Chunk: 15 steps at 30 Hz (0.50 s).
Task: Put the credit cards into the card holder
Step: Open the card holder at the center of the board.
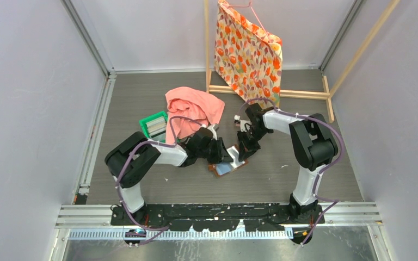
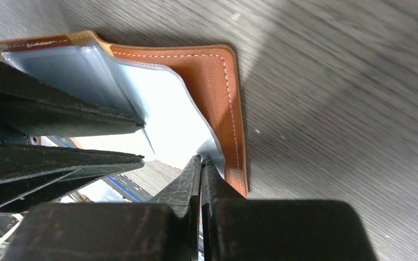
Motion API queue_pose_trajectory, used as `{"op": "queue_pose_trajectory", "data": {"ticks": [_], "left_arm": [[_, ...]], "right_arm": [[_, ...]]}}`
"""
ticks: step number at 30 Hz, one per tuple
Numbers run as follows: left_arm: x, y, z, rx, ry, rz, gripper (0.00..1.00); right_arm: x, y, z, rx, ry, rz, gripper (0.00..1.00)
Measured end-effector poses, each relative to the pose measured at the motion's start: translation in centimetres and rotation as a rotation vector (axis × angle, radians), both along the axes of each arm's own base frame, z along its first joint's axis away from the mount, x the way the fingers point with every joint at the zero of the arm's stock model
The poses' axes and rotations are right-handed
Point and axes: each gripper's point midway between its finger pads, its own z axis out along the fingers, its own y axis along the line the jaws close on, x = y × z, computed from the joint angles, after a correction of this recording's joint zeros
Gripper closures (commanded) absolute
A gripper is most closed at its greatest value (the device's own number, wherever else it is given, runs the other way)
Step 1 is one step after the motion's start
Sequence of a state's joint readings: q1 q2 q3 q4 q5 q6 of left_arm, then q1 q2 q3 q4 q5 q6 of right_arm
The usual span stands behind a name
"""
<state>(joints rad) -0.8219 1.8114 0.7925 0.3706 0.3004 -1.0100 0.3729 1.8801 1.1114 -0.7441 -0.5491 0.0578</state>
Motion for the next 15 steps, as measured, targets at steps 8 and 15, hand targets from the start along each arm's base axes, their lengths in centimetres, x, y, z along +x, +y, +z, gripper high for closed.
{"op": "queue_pose_trajectory", "data": {"ticks": [8,15], "left_arm": [[-1.2,3.0,0.2,0.032,-0.032,0.041,0.72],[-1.4,4.6,-0.2,0.090,-0.052,0.070,0.75]], "right_arm": [[-0.1,0.9,-0.1,-0.025,0.017,0.028,0.95],[-0.1,1.0,0.0,-0.019,0.018,0.033,0.92]]}}
